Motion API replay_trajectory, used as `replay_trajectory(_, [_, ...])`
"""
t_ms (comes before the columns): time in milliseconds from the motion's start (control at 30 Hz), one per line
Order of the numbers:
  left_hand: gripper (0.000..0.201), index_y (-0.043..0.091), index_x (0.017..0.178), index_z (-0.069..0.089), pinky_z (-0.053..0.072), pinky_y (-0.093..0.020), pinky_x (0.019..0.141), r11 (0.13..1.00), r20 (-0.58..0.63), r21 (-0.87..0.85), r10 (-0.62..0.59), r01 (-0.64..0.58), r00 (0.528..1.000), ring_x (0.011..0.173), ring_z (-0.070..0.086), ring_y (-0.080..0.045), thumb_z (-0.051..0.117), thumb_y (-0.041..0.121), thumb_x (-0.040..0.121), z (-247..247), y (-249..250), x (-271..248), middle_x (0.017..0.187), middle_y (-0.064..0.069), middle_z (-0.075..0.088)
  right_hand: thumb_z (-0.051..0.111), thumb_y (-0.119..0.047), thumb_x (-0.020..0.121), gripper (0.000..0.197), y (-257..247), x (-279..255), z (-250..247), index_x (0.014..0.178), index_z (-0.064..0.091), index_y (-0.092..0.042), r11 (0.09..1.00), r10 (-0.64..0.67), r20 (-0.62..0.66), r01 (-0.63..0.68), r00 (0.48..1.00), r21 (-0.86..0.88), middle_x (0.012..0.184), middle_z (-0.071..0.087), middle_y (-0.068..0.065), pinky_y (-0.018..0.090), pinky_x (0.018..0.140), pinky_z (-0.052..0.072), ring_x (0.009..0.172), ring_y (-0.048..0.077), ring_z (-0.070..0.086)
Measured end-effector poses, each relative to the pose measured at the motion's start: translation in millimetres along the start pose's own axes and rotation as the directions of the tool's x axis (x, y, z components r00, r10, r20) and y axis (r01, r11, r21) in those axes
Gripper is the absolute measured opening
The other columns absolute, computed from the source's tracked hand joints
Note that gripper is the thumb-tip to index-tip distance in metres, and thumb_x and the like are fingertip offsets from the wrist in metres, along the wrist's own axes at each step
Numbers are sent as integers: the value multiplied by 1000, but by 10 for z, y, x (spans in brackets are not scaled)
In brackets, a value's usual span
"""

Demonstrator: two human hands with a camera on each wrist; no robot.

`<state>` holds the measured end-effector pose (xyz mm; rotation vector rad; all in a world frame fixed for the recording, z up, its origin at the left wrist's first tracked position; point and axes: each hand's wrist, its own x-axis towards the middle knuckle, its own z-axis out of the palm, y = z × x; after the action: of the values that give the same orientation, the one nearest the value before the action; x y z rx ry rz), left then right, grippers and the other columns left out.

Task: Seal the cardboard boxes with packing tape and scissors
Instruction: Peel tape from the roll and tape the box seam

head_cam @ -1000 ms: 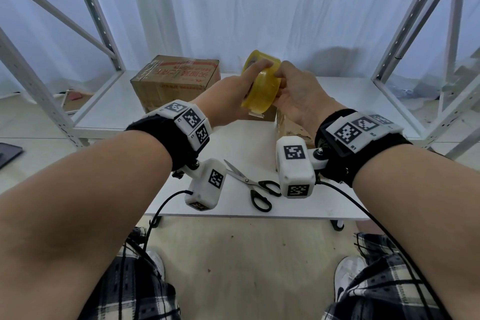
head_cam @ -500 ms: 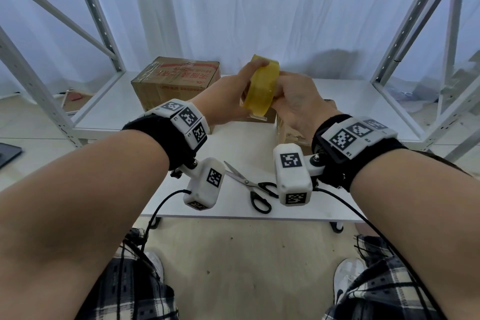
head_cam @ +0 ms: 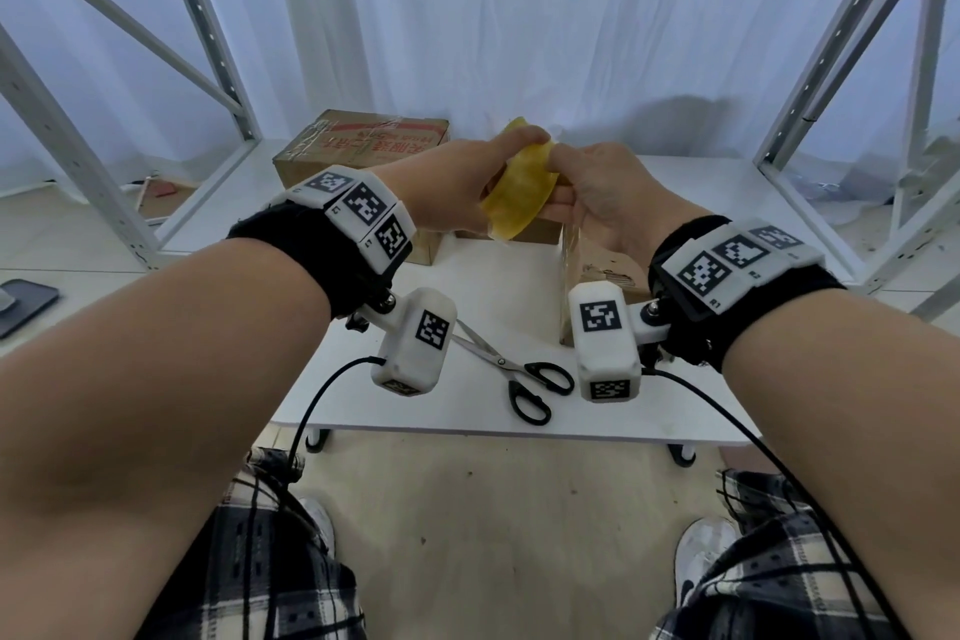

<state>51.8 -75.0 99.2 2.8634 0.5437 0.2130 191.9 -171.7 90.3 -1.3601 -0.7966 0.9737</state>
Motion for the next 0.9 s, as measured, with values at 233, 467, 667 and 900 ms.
replay_trajectory(233, [96, 27, 150, 13, 50, -36, 82, 997, 35, 73, -20, 17, 999, 92, 59, -21, 77, 18, 79, 0, 11, 34, 107, -7, 64, 48, -1, 97, 14, -21, -36, -2, 97, 61, 4, 997, 16, -26, -18, 1000, -74, 74, 72, 7, 34, 68, 61, 69, 17, 72])
replay_trajectory(467, [94, 26, 150, 13, 50, -38, 84, 997, 57, 71, -20, 16, 998, 94, 59, -22, 75, 17, 81, -14, 25, 2, 109, -8, 63, 56, -10, 95, 17, -6, -69, -105, 104, 62, 3, 998, 53, 91, -49, 994, -45, 99, 70, 16, 29, 73, 60, 85, 20, 72])
replay_trajectory(667, [93, 27, 150, 12, 51, -42, 85, 996, 68, 87, -22, 16, 997, 94, 61, -23, 73, 15, 81, -11, 21, 8, 108, -9, 64, 55, -9, 96, 25, 4, -23, -74, 112, 59, 9, 994, 45, 35, -41, 998, -103, 102, 70, 20, 30, 73, 60, 89, 24, 72])
replay_trajectory(900, [96, 27, 150, 15, 50, -26, 81, 989, 56, -134, -58, 65, 997, 93, 60, -14, 77, 15, 78, 3, 14, -7, 110, -2, 64, 57, -1, 92, 20, 69, -16, -78, 111, 59, 1, 976, -104, -46, 93, 994, -199, 76, 71, 5, 29, 68, 60, 71, 15, 71])
